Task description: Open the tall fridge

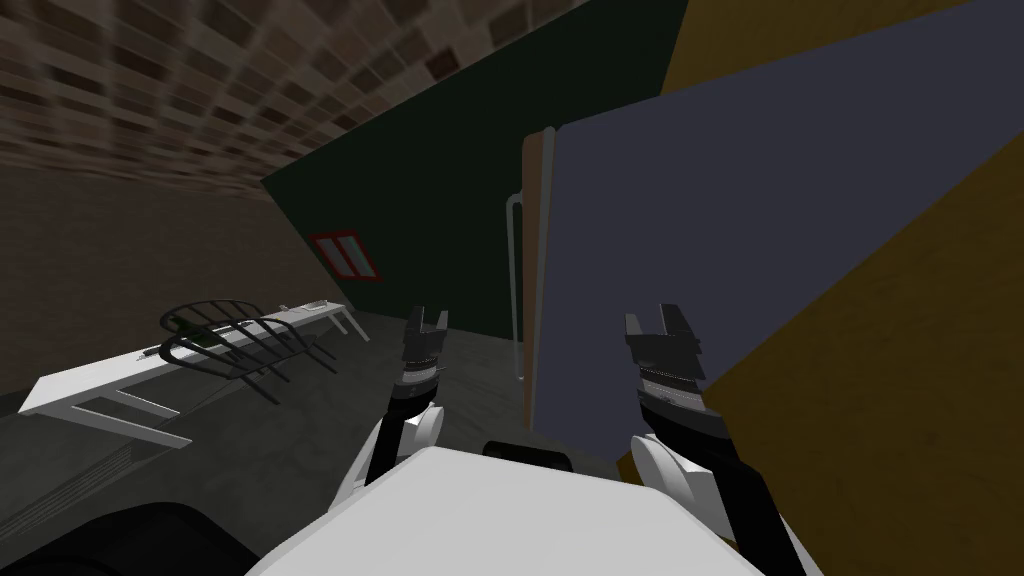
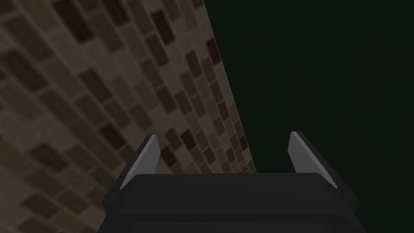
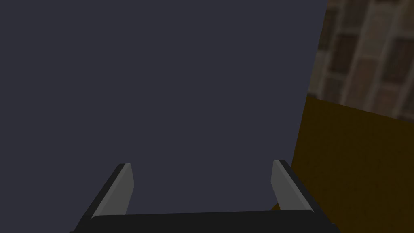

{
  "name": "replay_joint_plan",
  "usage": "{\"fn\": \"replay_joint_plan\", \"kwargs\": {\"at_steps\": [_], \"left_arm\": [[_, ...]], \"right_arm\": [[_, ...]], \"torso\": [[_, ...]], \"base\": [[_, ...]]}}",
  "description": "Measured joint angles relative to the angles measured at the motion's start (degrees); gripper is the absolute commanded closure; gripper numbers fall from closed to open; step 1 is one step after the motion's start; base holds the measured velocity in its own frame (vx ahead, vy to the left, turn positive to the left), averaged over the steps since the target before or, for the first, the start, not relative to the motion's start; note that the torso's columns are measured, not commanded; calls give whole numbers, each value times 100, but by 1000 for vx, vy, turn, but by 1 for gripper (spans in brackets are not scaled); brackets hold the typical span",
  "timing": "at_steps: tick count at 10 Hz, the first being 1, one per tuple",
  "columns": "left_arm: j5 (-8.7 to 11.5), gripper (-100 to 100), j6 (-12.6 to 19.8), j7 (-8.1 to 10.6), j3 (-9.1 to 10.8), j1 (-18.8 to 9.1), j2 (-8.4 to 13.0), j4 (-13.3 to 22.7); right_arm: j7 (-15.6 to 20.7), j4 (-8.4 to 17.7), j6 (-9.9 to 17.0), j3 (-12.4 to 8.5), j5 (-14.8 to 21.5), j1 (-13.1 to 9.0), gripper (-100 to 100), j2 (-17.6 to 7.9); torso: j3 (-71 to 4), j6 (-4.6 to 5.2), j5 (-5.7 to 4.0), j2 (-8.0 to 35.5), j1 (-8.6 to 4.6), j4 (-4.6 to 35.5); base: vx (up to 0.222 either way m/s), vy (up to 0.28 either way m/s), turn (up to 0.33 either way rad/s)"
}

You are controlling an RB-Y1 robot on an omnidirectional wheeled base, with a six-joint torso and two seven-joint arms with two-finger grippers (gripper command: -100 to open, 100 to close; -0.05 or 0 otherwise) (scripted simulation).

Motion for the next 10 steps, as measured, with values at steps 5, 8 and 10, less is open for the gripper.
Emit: {"fn": "replay_joint_plan", "kwargs": {"at_steps": [5,8,10], "left_arm": [[0,0,0,0,0,0,0,-1],[0,0,0,0,0,0,0,-2],[0,0,-1,0,0,0,0,-2]], "right_arm": [[0,-1,0,0,0,0,0,0],[0,-2,-1,0,0,0,0,0],[0,-2,-1,0,0,0,-100,0]], "torso": [[-3692,0,0,1845,0,1846],[-6227,0,0,3116,0,3114],[-7919,0,0,3962,0,3960]], "base": [[0,0,0],[0,0,0],[6,14,15]]}}
